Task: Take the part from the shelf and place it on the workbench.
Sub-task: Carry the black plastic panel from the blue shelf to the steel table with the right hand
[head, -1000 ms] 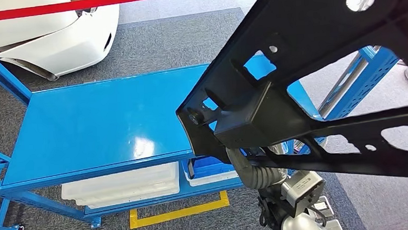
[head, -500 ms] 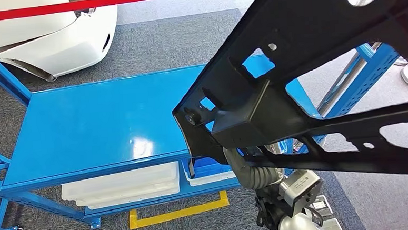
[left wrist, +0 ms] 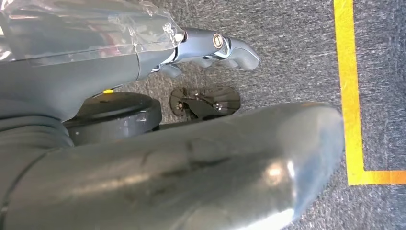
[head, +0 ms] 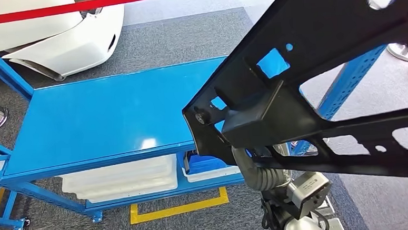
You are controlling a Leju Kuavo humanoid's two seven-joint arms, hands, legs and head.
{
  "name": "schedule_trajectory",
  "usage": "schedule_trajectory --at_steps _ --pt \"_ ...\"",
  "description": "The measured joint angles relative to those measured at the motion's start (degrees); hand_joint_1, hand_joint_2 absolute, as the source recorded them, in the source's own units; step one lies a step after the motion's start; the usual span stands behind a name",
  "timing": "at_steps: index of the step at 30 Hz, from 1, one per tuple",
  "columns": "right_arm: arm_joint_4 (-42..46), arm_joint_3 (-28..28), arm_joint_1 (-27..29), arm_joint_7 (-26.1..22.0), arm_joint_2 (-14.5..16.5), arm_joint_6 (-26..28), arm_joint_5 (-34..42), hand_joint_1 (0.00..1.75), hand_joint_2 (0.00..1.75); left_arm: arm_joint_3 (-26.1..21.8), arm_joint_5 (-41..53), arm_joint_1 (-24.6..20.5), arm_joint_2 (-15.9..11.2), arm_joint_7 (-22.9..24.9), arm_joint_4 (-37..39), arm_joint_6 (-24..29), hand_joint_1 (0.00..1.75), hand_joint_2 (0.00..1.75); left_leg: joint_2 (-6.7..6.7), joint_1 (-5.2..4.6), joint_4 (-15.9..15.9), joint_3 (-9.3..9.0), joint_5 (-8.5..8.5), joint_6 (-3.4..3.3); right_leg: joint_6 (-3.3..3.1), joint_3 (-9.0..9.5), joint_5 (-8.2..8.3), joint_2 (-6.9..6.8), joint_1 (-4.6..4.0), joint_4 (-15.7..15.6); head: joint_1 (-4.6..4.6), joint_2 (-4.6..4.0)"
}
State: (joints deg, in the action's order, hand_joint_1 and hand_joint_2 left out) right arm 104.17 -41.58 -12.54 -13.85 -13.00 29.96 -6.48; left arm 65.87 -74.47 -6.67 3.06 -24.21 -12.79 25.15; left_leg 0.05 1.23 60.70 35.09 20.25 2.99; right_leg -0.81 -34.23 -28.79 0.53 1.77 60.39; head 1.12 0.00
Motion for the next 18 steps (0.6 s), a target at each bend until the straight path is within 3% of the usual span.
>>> schedule_trajectory --at_steps 2,4,5,6,7,10,11,12,14,15,16,18 --pt "0.00 0.08 0.08 0.08 0.02 -0.14 0.12 1.75 1.75 0.02 0.02 0.01 0.01 0.02 0.00 0.32 0.00 0.00 0.00 0.11 4.44 1.57 3.94 0.31 -0.97 -0.81 0.74 -0.11 -0.17 -0.17 -0.72 0.00" --pt "0.00 0.16 0.40 0.16 0.02 -0.27 0.27 1.75 1.75 0.04 0.04 -0.01 0.02 0.02 0.00 0.74 0.00 0.00 0.03 -0.01 11.49 3.65 8.78 0.24 -1.54 -1.81 1.49 -0.24 -0.59 -0.16 -1.61 0.00" --pt "0.00 0.20 0.62 0.21 0.02 -0.33 0.34 1.75 1.75 0.04 0.05 -0.01 0.02 0.02 0.00 0.84 0.00 0.00 0.02 -0.12 14.00 4.02 10.03 0.11 -1.72 -2.37 1.91 -0.30 -0.86 -0.14 -1.95 0.00" --pt "0.00 0.25 0.82 0.26 0.02 -0.38 0.40 1.75 1.75 0.05 0.07 0.00 0.02 0.02 0.00 0.88 0.00 0.00 0.02 -0.26 14.69 3.49 10.15 -0.16 -1.84 -2.91 2.33 -0.34 -1.14 -0.12 -2.20 0.00" --pt "0.00 0.30 0.94 0.30 0.02 -0.42 0.44 1.75 1.75 0.06 0.08 -0.01 0.03 0.02 0.00 0.88 0.00 0.00 0.01 -0.48 13.31 1.95 9.29 -0.60 -1.94 -3.43 2.77 -0.34 -1.42 -0.11 -2.38 0.00" --pt "0.00 0.51 1.04 0.32 0.02 -0.50 0.47 1.75 1.75 0.07 0.13 -0.18 0.01 0.01 0.00 0.88 0.00 0.00 0.14 -1.50 2.01 -5.83 6.02 -2.65 -1.89 -4.51 4.12 -0.36 -2.00 -0.15 -2.72 0.00" --pt "0.00 0.57 1.07 0.34 0.02 -0.54 0.47 1.75 1.75 0.08 0.20 -0.23 0.01 0.01 0.00 0.87 0.00 0.00 0.27 -1.78 -0.75 -7.39 5.50 -3.04 -1.66 -4.65 4.58 -0.46 -1.98 -0.22 -2.63 0.00" --pt "0.00 0.61 1.11 0.37 0.02 -0.58 0.48 1.75 1.75 0.08 0.30 -0.27 0.01 0.00 0.00 0.84 0.00 0.00 0.40 -1.98 -2.23 -7.98 5.31 -3.25 -1.34 -4.72 5.05 -0.60 -1.83 -0.35 -2.58 0.00" --pt "0.00 0.77 1.27 0.48 0.02 -0.66 0.48 1.75 1.75 0.10 0.55 -0.24 0.05 -0.01 0.00 0.70 0.00 0.00 0.53 -2.07 -3.15 -7.51 3.99 -3.44 -0.58 -4.76 5.97 -0.87 -1.60 -0.78 -2.75 0.00" --pt "0.00 0.94 1.42 0.52 0.01 -0.68 0.49 1.75 1.75 0.11 0.66 -0.23 0.09 -0.01 0.00 0.62 0.00 0.00 0.56 -2.00 -3.72 -7.17 3.22 -3.69 -0.23 -4.93 5.67 -0.85 -1.55 -0.71 -2.95 0.00" --pt "0.00 1.13 1.58 0.59 0.01 -0.68 0.49 1.75 1.75 0.13 0.77 -0.23 0.14 -0.01 0.00 0.55 0.00 0.00 0.60 -1.87 -4.26 -6.67 2.31 -3.95 0.07 -5.31 4.19 -0.79 -1.54 0.21 -2.89 0.00" --pt "0.00 1.49 1.96 0.63 -0.01 -0.75 0.53 1.75 1.75 0.20 1.04 -0.23 0.26 0.01 0.00 0.47 0.00 0.00 0.66 -1.68 -4.75 -5.30 0.74 -4.24 0.65 -6.60 -1.41 -0.62 -1.32 5.07 -2.34 0.00"
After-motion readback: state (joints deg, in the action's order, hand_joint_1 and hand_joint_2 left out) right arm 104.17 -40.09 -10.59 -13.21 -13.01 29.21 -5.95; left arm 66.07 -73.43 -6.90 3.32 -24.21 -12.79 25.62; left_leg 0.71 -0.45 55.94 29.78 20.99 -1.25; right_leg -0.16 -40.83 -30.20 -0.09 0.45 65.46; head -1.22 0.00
